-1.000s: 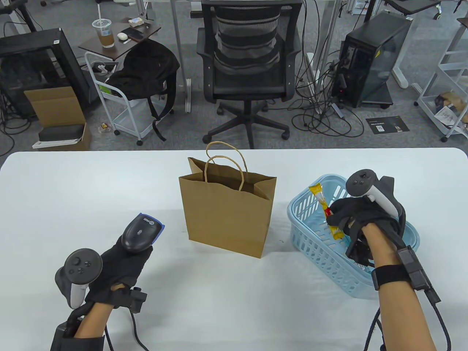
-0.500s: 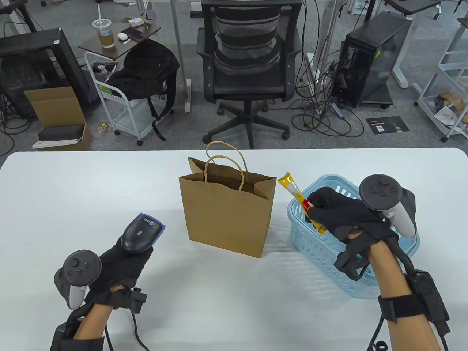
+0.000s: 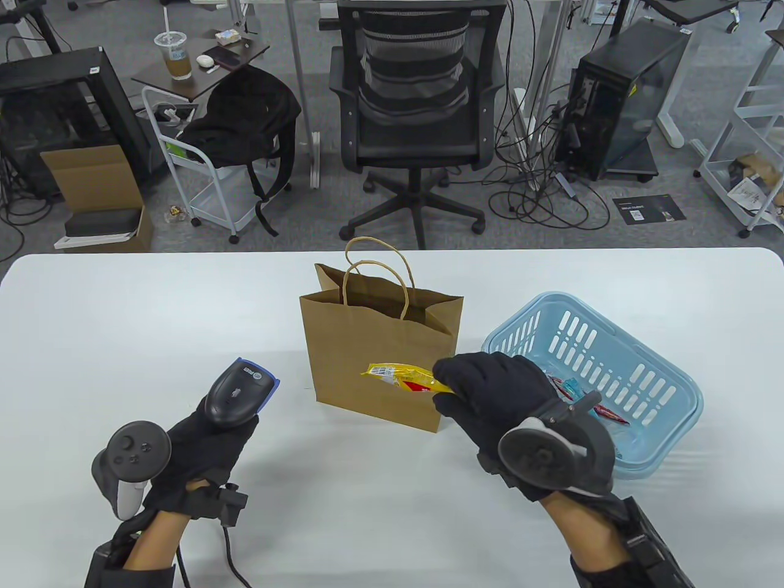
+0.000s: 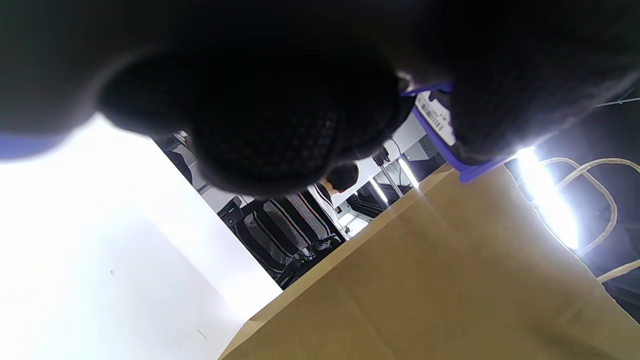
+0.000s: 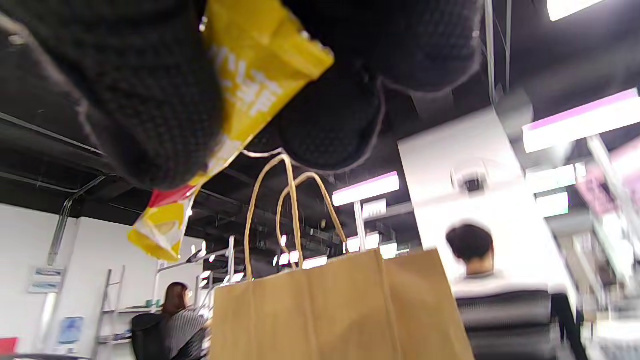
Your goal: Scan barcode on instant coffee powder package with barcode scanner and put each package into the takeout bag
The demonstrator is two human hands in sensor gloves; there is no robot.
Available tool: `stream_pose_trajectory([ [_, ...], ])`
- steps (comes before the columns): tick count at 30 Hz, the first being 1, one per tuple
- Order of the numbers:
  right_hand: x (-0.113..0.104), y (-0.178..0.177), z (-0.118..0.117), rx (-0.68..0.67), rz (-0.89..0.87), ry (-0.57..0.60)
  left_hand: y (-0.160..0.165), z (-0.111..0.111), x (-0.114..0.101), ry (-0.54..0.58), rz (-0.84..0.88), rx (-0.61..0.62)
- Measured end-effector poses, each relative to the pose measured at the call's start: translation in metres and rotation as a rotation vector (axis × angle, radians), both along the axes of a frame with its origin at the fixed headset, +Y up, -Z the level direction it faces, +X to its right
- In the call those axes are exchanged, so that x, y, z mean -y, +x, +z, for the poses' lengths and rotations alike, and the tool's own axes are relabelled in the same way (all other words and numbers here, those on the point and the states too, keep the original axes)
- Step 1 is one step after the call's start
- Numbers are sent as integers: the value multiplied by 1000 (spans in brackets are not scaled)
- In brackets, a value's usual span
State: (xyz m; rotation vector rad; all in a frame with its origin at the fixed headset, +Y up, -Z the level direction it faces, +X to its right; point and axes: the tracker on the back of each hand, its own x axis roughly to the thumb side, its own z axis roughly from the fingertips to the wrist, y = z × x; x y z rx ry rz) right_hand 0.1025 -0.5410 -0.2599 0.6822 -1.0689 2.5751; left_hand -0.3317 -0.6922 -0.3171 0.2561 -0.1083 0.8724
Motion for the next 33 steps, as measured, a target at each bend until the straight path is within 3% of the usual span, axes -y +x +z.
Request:
stream_pose_trajectory([
  [2,11,-12,3,-12,49,72,1,0,1,0,-8,7],
  [5,32,-26,3,-62,66,88,3,0,2,-1,-16,16],
  [10,68,-35,-4,-110,-5,8,8,0,3,3,-24,70],
  [15,100,-32,-5,-69,-37,-33,19,-1,5,-9,-22,186],
  [22,115,-25,-2,-66,-57,-19,48,2,13,-37,-95,359],
  [33,128,-22,2,-101,-71,-55,81,9,23,-64,-199,456],
])
